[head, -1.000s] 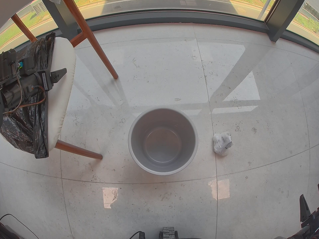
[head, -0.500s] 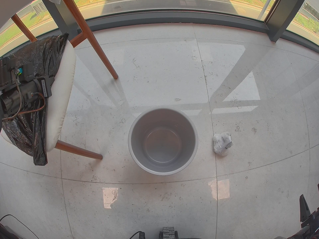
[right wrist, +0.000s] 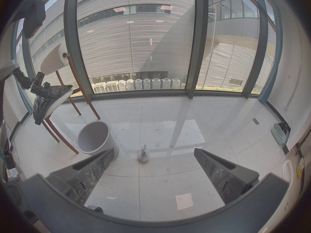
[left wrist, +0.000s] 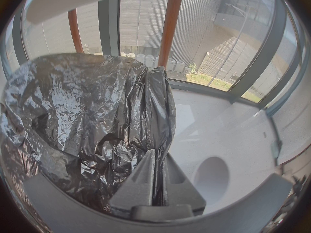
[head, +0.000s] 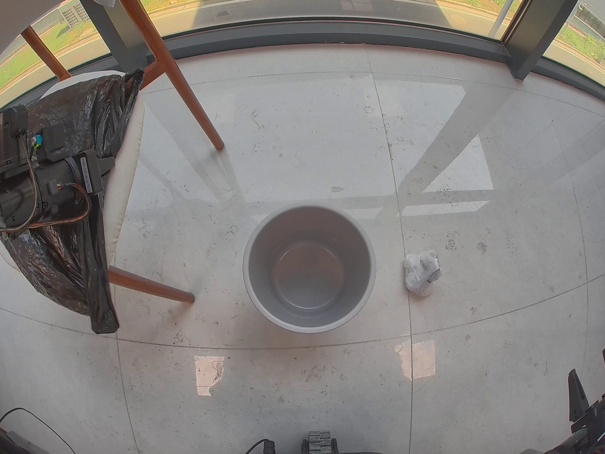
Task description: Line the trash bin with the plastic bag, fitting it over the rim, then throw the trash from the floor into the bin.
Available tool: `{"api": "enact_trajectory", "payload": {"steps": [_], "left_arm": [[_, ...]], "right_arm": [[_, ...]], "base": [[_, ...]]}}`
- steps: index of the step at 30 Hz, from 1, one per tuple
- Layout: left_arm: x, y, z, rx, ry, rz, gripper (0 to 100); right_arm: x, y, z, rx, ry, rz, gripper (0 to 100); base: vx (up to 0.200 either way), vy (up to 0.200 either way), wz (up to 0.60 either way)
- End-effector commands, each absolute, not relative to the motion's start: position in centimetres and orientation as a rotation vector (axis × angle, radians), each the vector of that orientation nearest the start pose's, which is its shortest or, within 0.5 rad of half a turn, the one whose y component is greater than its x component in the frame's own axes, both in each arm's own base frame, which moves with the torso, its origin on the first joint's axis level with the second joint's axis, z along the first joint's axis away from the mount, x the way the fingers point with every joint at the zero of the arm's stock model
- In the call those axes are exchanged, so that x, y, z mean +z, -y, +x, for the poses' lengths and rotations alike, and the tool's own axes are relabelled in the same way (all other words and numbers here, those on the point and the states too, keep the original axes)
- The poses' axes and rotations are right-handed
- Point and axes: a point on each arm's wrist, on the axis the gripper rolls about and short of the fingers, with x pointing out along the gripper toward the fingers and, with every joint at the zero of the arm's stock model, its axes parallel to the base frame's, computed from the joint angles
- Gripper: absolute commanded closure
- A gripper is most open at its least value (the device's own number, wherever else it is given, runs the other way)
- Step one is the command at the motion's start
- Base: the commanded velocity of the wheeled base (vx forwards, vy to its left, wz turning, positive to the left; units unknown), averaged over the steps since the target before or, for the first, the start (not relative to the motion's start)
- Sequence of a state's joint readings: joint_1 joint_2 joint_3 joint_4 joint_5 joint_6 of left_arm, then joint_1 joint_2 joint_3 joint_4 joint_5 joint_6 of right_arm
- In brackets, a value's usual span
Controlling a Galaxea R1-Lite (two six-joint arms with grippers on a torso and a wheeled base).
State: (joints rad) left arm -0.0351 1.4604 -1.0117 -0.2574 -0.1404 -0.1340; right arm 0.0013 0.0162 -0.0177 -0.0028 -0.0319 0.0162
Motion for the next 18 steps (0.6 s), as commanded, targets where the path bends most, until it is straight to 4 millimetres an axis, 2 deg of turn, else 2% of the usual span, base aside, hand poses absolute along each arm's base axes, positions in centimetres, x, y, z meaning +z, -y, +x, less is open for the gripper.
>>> {"api": "enact_trajectory", "payload": {"steps": [1, 8, 13, 18], "left_arm": [[28.0, 0.8, 25.1, -0.210, -0.202, -0.283, 100], [27.6, -0.5, 26.1, -0.188, -0.229, -0.389, 100], [28.4, -0.8, 26.1, -0.237, -0.225, -0.482, 100], [30.3, -0.5, 25.8, -0.336, -0.217, -0.658, 100]], "right_arm": [[7.6, 0.1, -2.2, -0.029, -0.009, 0.017, 0], [7.6, 0.1, -2.2, -0.031, -0.009, 0.017, 0], [7.6, 0.1, -2.2, -0.031, -0.009, 0.015, 0], [7.6, 0.1, -2.2, -0.029, -0.009, 0.015, 0]], "base": [[0.000, 0.000, 0.00], [0.000, 0.000, 0.00], [0.000, 0.000, 0.00], [0.000, 0.000, 0.00]]}}
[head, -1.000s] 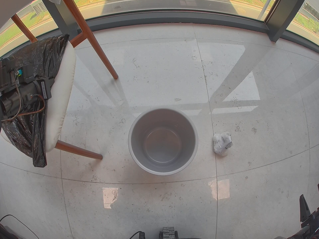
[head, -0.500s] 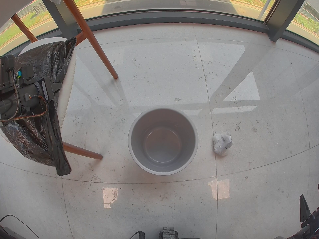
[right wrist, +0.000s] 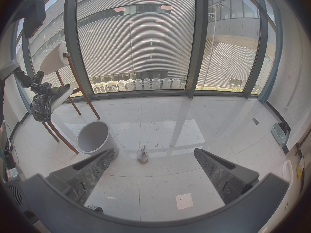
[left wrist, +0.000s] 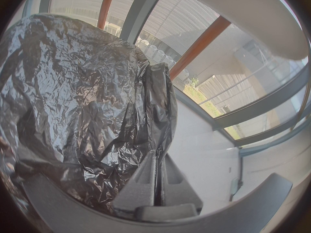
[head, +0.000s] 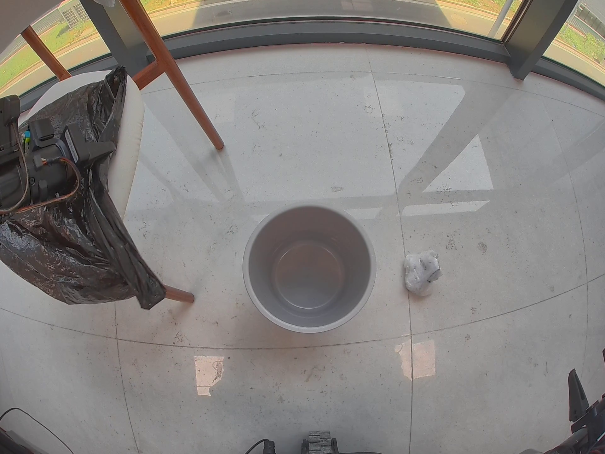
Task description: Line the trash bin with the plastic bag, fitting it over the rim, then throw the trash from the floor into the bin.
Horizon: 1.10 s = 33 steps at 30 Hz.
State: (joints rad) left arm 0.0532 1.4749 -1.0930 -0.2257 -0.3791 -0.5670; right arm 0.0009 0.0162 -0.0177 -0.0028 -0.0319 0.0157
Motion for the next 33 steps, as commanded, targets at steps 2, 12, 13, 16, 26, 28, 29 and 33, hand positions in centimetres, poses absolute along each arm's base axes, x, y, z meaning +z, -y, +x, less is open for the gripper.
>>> {"api": "enact_trajectory", "payload": {"steps": [2, 12, 13, 16, 26, 28, 29, 33], "left_arm": [[30.5, -0.4, 25.7, -0.364, -0.228, -0.697, 100], [33.9, -0.2, 20.9, -0.654, -0.342, -1.027, 100], [34.0, -0.2, 20.6, -0.678, -0.360, -1.042, 100], [34.5, 0.0, 19.6, -0.729, -0.400, -1.086, 100], [35.5, 0.7, 16.5, -0.917, -0.573, -1.164, 100], [35.6, 1.1, 15.2, -0.981, -0.631, -1.160, 100], [35.5, 1.3, 14.9, -1.003, -0.653, -1.155, 100], [34.8, 2.0, 14.9, -1.051, -0.711, -1.144, 100]], "right_arm": [[7.6, 0.1, -2.2, -0.029, -0.009, 0.015, 0], [7.6, 0.1, -2.2, -0.031, -0.009, 0.015, 0], [7.6, 0.1, -2.2, -0.029, -0.009, 0.015, 0], [7.6, 0.1, -2.2, -0.029, -0.009, 0.017, 0], [7.6, 0.1, -2.2, -0.029, -0.009, 0.015, 0], [7.6, 0.1, -2.2, -0.029, -0.009, 0.017, 0], [7.6, 0.1, -2.2, -0.029, -0.009, 0.017, 0], [7.6, 0.1, -2.2, -0.029, -0.009, 0.017, 0]], "base": [[0.000, 0.000, 0.00], [0.000, 0.000, 0.00], [0.000, 0.000, 0.00], [0.000, 0.000, 0.00], [0.000, 0.000, 0.00], [0.000, 0.000, 0.00], [0.000, 0.000, 0.00], [0.000, 0.000, 0.00]]}}
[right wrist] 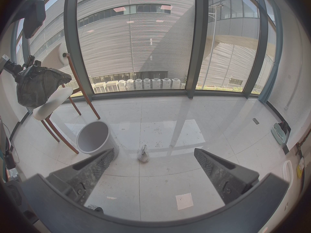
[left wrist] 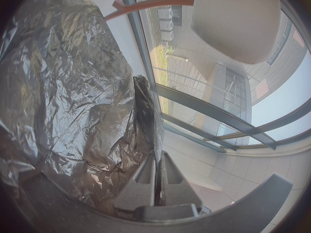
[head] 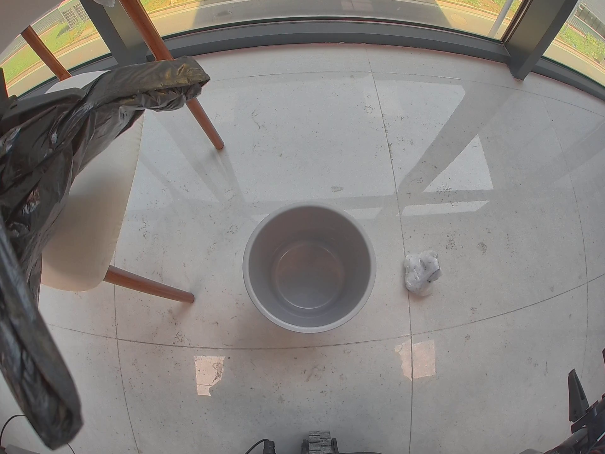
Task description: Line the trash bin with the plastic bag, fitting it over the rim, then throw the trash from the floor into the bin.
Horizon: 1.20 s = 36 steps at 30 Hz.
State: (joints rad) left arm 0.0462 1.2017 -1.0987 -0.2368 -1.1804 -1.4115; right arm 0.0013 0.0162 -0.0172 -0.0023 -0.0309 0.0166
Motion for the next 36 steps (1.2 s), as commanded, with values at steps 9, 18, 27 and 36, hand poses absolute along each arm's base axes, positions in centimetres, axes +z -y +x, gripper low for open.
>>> {"api": "enact_trajectory", "payload": {"steps": [9, 18, 27, 36], "left_arm": [[33.5, 4.8, 16.4, -1.185, -0.766, -1.055, 100], [31.4, 9.8, 19.4, -1.132, -0.668, -1.033, 100], [31.3, 13.7, 19.9, -1.217, -0.730, -1.016, 100], [29.9, 16.7, 20.0, -1.268, -0.841, -0.997, 100]], "right_arm": [[7.6, 0.1, -2.2, -0.029, -0.009, 0.017, 0], [7.6, 0.1, -2.2, -0.029, -0.009, 0.017, 0], [7.6, 0.1, -2.2, -0.029, -0.009, 0.017, 0], [7.6, 0.1, -2.2, -0.029, -0.009, 0.017, 0]], "base": [[0.000, 0.000, 0.00], [0.000, 0.000, 0.00], [0.000, 0.000, 0.00], [0.000, 0.000, 0.00]]}}
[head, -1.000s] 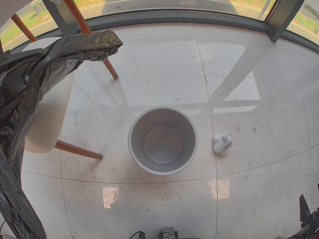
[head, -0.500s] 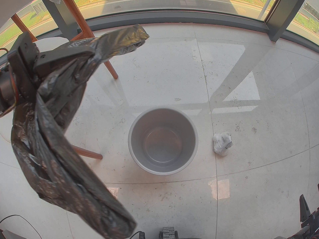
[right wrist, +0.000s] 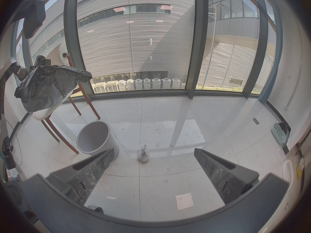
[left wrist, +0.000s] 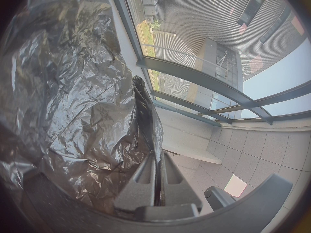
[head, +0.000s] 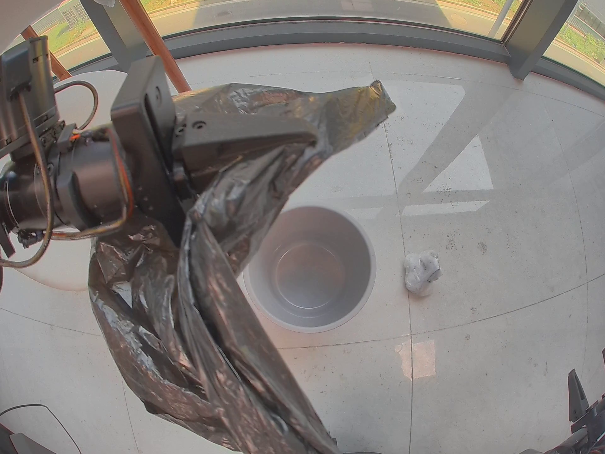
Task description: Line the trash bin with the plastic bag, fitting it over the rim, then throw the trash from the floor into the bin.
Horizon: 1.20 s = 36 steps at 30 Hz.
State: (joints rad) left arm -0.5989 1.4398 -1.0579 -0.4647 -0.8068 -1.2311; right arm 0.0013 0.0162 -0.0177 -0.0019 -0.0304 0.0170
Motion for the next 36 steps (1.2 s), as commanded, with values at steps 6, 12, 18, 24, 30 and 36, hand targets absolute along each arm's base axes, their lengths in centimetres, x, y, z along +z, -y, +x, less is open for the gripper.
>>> {"api": "enact_trajectory", "payload": {"steps": [6, 12, 18, 24, 30, 36], "left_arm": [[29.4, 19.0, 20.6, -1.301, -0.892, -0.981, 100], [28.6, 20.8, 22.1, -1.298, -0.925, -0.974, 100], [28.6, 21.2, 22.7, -1.295, -0.926, -0.977, 100], [27.7, 20.7, 23.2, -1.279, -0.916, -0.956, 100], [27.6, 19.7, 25.3, -1.293, -0.842, -0.948, 100], [27.8, 18.8, 26.7, -1.320, -0.779, -0.942, 100]], "right_arm": [[7.6, 0.1, -2.2, -0.029, -0.007, 0.017, 0], [7.6, 0.1, -2.2, -0.029, -0.007, 0.018, 0], [7.6, 0.1, -2.2, -0.029, -0.007, 0.021, 0], [7.6, 0.1, -2.2, -0.029, -0.007, 0.021, 0], [7.6, 0.1, -2.2, -0.029, -0.007, 0.021, 0], [7.6, 0.1, -2.2, -0.029, -0.009, 0.021, 0]], "base": [[0.000, 0.000, 0.00], [0.000, 0.000, 0.00], [0.000, 0.000, 0.00], [0.000, 0.000, 0.00], [0.000, 0.000, 0.00], [0.000, 0.000, 0.00]]}}
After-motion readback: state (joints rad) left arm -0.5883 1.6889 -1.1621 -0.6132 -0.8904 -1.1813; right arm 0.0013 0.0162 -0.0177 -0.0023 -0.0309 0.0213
